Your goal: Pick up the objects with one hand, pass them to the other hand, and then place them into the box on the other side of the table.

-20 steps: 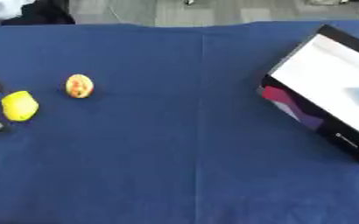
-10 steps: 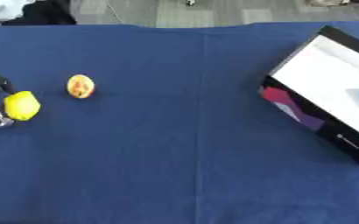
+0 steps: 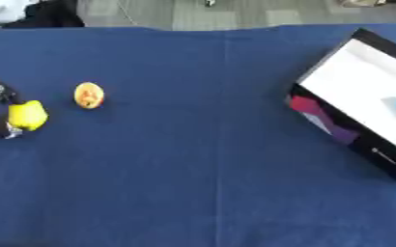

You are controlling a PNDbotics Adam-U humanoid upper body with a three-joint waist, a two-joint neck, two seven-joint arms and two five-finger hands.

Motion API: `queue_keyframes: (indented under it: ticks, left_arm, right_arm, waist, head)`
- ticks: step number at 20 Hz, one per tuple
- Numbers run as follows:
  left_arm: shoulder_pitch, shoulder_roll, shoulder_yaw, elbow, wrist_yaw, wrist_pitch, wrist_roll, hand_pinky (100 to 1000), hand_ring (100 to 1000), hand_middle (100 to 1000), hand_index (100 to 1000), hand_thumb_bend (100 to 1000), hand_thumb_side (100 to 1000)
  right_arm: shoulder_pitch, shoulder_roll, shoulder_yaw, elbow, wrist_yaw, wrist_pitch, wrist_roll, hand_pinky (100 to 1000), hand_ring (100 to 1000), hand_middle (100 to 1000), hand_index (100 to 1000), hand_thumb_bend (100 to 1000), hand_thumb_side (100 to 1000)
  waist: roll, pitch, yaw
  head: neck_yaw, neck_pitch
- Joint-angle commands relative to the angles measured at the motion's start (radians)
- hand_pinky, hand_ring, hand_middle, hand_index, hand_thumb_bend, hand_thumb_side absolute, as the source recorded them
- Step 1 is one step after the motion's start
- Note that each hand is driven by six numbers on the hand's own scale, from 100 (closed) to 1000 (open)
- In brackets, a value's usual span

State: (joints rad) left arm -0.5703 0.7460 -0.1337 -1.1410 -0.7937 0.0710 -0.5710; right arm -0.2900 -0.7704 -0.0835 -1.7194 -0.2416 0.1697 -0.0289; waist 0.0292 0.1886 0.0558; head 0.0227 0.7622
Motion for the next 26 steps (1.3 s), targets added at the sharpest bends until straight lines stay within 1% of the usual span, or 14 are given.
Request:
queue_keyframes:
  ticks: [1,7,8,12,14,15,16,21,26]
  left_arm:
    - [-0.016,0.043,0.007,-0.037,-0.004,0.0,-0.008,842,800,732,673,301,180]
    - [-0.012,0.072,0.021,-0.173,0.021,0.011,-0.003,835,784,711,651,235,176]
    - [-0.011,0.075,0.025,-0.2,0.03,0.015,0.001,835,781,709,650,212,171]
    - [-0.004,0.083,0.032,-0.299,0.071,0.038,0.015,834,774,705,649,167,162]
    - [-0.002,0.084,0.033,-0.34,0.088,0.049,0.022,834,773,705,649,164,161]
    - [-0.002,0.083,0.032,-0.359,0.097,0.054,0.026,832,763,700,646,112,158]
    - [-0.006,0.079,0.031,-0.388,0.115,0.053,0.036,831,758,698,645,100,158]
    - [-0.006,0.064,0.02,-0.488,0.204,0.075,0.09,828,738,691,641,100,175]
    - [-0.007,0.026,-0.005,-0.536,0.314,0.085,0.185,821,725,680,637,100,214]
  right_arm:
    - [-0.011,-0.026,-0.006,-0.006,0.004,0.0,0.0,930,895,1000,1000,100,594]
    - [-0.009,-0.029,-0.008,-0.008,0.002,-0.002,0.0,930,895,1000,1000,100,590]
    - [-0.009,-0.03,-0.008,-0.009,0.001,-0.002,0.0,930,895,1000,1000,100,588]
    - [-0.01,-0.031,-0.009,-0.015,-0.006,-0.004,-0.001,930,896,1000,1000,100,584]
    - [-0.011,-0.032,-0.01,-0.018,-0.009,-0.005,-0.001,930,896,1000,1000,100,584]
    - [-0.011,-0.032,-0.01,-0.019,-0.01,-0.005,-0.002,930,896,1000,1000,100,583]
    - [-0.012,-0.032,-0.01,-0.02,-0.012,-0.006,-0.002,930,896,1000,1000,100,583]
    - [-0.015,-0.032,-0.011,-0.028,-0.019,-0.007,-0.003,930,897,1000,1000,100,578]
    - [-0.029,-0.033,-0.006,-0.045,-0.033,-0.01,-0.002,930,898,1000,1000,100,564]
  waist:
    - [0.003,-0.021,0.001]
    - [0.003,-0.025,0.006]
    - [0.003,-0.026,0.007]
    - [0.003,-0.028,0.009]
    - [0.002,-0.028,0.01]
    - [0.002,-0.028,0.01]
    - [0.002,-0.028,0.01]
    - [0.001,-0.029,0.011]
    - [-0.002,-0.03,0.009]
  head:
    - [0.0,-0.006]
    - [-0.005,-0.004]
    - [-0.006,-0.004]
    - [-0.01,-0.005]
    - [-0.011,-0.007]
    - [-0.011,-0.01]
    - [-0.013,-0.013]
    - [-0.023,-0.022]
    - [-0.045,-0.029]
